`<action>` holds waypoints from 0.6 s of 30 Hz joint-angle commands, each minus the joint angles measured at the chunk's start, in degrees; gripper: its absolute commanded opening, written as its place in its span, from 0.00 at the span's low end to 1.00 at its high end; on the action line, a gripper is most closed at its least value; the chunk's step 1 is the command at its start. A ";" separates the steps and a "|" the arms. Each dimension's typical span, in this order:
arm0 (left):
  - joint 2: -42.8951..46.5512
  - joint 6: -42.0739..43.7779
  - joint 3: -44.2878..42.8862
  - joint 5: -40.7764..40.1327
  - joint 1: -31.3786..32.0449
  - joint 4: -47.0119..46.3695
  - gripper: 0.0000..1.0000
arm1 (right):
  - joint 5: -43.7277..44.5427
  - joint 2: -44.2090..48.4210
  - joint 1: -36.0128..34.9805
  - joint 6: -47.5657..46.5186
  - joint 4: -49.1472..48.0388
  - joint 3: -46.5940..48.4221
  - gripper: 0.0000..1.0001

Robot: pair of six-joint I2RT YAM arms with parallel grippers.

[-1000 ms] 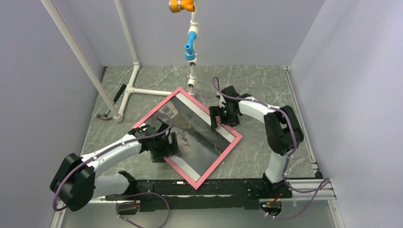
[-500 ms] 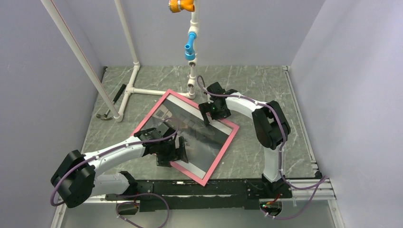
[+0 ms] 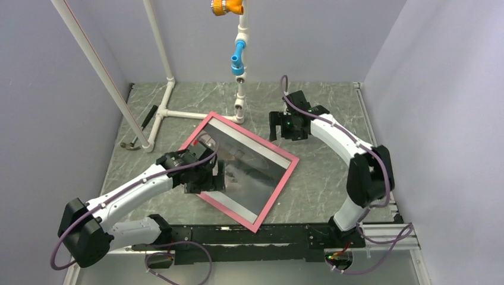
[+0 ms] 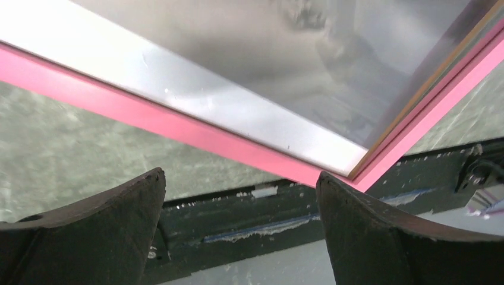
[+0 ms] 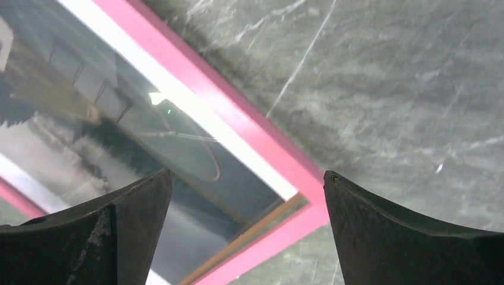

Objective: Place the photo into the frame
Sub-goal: Adjust the photo frame at the center of the board.

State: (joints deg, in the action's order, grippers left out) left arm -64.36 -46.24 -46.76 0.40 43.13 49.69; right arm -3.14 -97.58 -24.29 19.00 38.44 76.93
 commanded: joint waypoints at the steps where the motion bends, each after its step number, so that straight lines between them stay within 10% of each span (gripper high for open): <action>1: -2.30 6.99 -6.08 -4.32 -4.73 1.36 0.99 | -0.17 7.48 -0.94 4.38 5.72 -5.01 1.00; 18: -27.29 20.72 -23.14 -12.60 -31.37 -5.33 0.97 | -17.07 19.19 -4.20 19.06 -7.94 -32.82 0.74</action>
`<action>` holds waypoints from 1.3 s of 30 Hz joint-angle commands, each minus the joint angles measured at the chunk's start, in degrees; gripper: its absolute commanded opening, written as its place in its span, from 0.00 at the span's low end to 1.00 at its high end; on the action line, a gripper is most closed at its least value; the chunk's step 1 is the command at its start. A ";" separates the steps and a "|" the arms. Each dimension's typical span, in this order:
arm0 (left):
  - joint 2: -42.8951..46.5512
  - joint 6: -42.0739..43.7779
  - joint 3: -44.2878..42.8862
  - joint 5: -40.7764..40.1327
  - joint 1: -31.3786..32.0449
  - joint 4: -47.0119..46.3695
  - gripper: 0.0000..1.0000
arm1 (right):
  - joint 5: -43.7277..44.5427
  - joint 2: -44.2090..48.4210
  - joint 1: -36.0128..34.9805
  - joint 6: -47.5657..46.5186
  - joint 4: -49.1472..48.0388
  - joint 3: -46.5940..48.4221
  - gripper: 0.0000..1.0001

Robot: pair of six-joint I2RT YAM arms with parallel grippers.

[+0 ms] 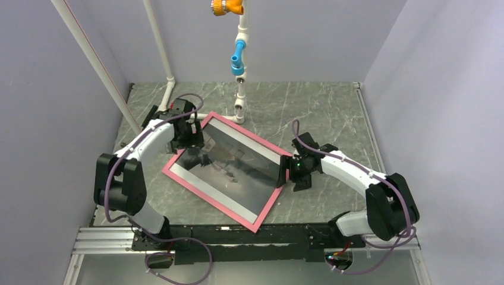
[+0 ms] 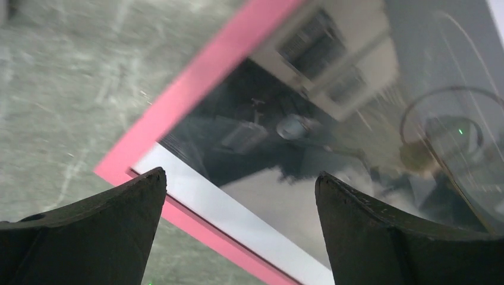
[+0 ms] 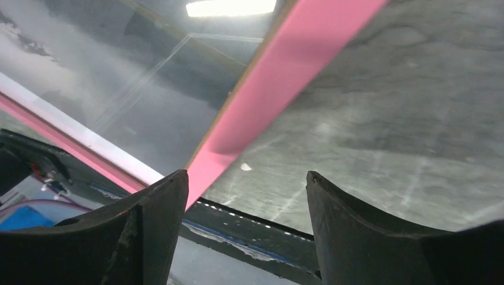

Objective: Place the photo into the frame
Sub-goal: Adjust the photo frame at the center of the board.

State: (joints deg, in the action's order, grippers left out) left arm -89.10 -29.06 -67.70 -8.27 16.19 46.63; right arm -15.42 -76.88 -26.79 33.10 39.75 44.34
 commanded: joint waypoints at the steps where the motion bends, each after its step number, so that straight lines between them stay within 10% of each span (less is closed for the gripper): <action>1: -3.44 3.91 -2.37 -4.13 -5.60 -2.84 0.97 | -5.10 -2.65 -1.96 5.30 -10.58 -0.08 0.73; 7: -9.27 6.24 -4.03 0.74 -10.98 -5.85 0.95 | -3.90 -10.49 -2.11 5.67 -15.24 1.76 0.60; 14: -15.03 7.22 -4.38 7.17 -12.15 -6.33 0.88 | 1.92 -18.87 -2.22 1.68 -12.02 5.23 0.17; 19: -14.15 6.32 0.28 10.45 -12.01 -7.10 0.83 | 10.83 -22.58 -2.14 -2.91 -5.83 9.08 0.03; 39: -13.37 -4.95 8.07 20.02 8.82 -13.60 0.80 | 27.09 -31.55 13.08 -14.22 3.27 23.72 0.07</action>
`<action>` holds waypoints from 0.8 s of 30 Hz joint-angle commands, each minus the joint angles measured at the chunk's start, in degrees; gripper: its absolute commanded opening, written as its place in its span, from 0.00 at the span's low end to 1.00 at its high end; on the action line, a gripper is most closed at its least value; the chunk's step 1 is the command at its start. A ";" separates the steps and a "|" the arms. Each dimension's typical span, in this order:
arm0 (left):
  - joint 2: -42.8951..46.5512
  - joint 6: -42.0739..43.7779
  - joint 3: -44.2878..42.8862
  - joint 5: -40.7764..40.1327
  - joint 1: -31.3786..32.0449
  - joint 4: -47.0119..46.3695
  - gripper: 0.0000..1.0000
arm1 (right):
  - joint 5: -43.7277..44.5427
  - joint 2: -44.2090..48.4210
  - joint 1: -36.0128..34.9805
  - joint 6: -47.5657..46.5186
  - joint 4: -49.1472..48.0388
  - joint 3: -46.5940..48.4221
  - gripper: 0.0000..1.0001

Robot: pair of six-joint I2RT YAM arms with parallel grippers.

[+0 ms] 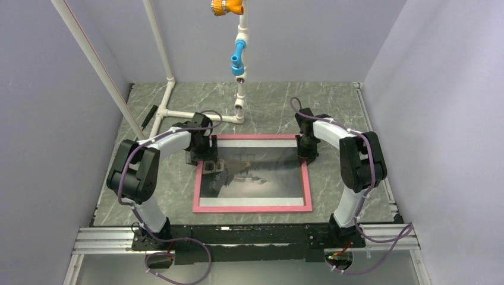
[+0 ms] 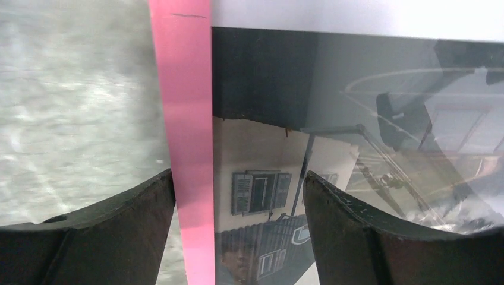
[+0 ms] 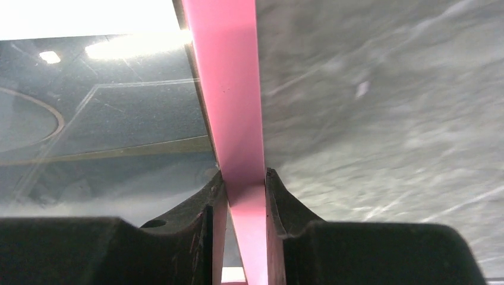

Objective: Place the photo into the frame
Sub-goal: Adjust the photo frame at the center of the board.

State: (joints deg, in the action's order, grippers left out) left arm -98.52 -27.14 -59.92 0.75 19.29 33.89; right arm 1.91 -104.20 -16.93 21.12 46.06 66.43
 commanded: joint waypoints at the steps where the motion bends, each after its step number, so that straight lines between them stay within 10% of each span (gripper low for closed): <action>1: -4.41 -7.27 -0.17 10.98 6.83 -0.91 0.80 | 9.55 -4.92 3.95 -2.65 -2.97 2.38 0.08; 7: -4.36 -9.33 1.47 11.33 9.31 -2.57 0.83 | 8.75 -4.56 5.45 -3.66 -3.35 3.52 0.62; 12: -0.24 -10.02 3.28 8.05 9.36 -3.10 0.90 | 5.23 -1.38 6.02 -3.55 -3.66 3.19 0.86; 18: 4.90 -9.15 3.44 4.68 8.42 -0.87 0.94 | 1.64 3.89 6.29 -3.41 -2.90 2.08 0.88; 24: 7.92 -7.91 5.33 5.80 6.69 -0.61 0.93 | 1.42 6.10 6.58 -3.63 -1.25 2.31 0.63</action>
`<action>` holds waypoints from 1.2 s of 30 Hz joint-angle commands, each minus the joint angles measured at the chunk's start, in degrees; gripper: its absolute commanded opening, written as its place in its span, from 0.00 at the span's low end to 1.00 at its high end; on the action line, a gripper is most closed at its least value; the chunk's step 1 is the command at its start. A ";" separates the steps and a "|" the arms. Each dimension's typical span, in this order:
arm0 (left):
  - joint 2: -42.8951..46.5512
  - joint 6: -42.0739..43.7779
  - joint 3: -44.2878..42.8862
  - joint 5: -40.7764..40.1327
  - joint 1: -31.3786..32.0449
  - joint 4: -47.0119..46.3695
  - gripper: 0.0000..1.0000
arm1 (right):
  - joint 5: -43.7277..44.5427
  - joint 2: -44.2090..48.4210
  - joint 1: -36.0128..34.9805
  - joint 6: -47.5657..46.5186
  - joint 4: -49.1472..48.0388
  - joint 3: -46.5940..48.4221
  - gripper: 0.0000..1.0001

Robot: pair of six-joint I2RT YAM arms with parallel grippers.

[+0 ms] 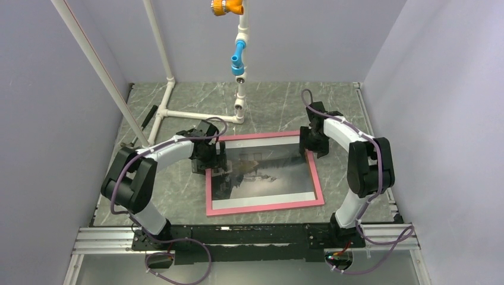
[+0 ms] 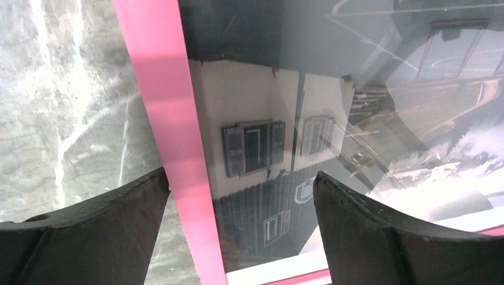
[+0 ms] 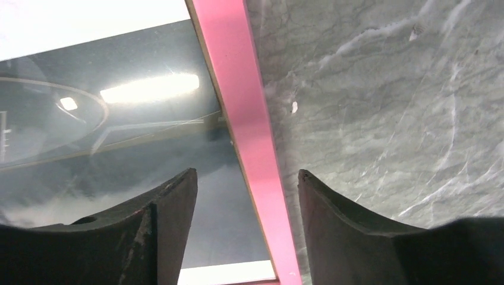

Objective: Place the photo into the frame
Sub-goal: Adjust the photo frame at the center of the board.

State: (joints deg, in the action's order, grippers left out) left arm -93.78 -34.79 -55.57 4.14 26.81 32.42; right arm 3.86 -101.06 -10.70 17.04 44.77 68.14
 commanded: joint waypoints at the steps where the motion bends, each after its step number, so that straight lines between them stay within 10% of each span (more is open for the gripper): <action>1: 3.41 0.00 1.37 2.82 -0.94 0.64 0.93 | -0.32 3.15 0.40 0.38 0.29 0.55 0.59; 15: 5.61 -1.67 8.42 5.73 -0.08 -2.59 0.81 | 1.49 -2.83 1.11 1.09 -4.43 -3.66 0.05; 23: 6.85 -6.66 13.66 9.65 6.35 -6.73 0.58 | 2.95 -8.55 1.13 0.00 -5.21 1.46 0.03; 33: 2.80 -17.29 13.31 15.68 14.42 -19.21 0.63 | -0.08 -15.40 1.15 -2.85 -4.20 15.12 0.06; 36: -0.59 -19.31 12.38 19.60 14.74 -25.00 0.71 | -0.84 -12.41 1.13 -2.50 -3.39 16.47 0.34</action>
State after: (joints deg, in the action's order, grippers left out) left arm -87.26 -48.16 -43.57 16.67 39.79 25.23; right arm 8.36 -113.30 -8.64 14.09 48.71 82.83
